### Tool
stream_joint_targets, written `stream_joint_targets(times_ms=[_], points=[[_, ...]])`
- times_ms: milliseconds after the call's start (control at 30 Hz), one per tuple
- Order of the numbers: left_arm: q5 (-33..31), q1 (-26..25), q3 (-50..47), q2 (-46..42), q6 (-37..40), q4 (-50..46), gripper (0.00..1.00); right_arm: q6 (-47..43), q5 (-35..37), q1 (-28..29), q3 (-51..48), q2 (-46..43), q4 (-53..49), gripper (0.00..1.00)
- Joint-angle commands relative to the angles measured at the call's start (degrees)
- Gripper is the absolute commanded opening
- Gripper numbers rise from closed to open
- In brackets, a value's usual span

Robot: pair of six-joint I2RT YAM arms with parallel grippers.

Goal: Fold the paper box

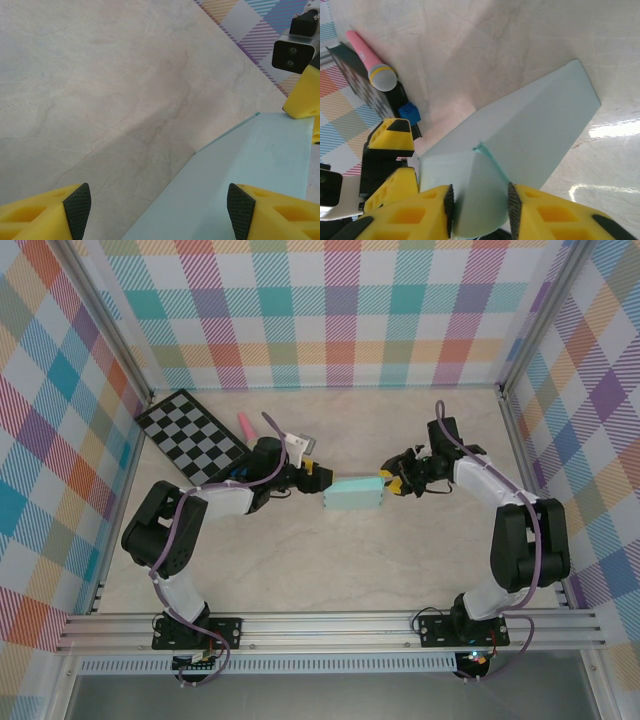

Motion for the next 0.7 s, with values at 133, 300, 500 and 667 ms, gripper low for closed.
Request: stream_joint_targets(times_ms=[133, 300, 500, 667], points=[[-3.4, -1.3, -1.6, 3.6, 4.2, -10.7, 0.73, -2.2, 0.4, 0.5, 1.5, 1.1, -2.9, 0.37], [-3.9, -1.8, -1.5, 3.9, 5.5, -11.6, 0.73, -11.1, 7.9, 0.5, 3.3, 0.5, -8.9, 0.47], [-5.0, -2.7, -1.2, 3.9, 7.5, -13.5, 0.73, -20.2, 10.1, 0.3, 7.5, -1.1, -16.5, 0.42], [-5.3, -2.9, -0.6, 4.8, 7.6, -14.3, 0.73, -19.6, 7.6, 0.4, 6.0, -1.2, -15.6, 0.40]])
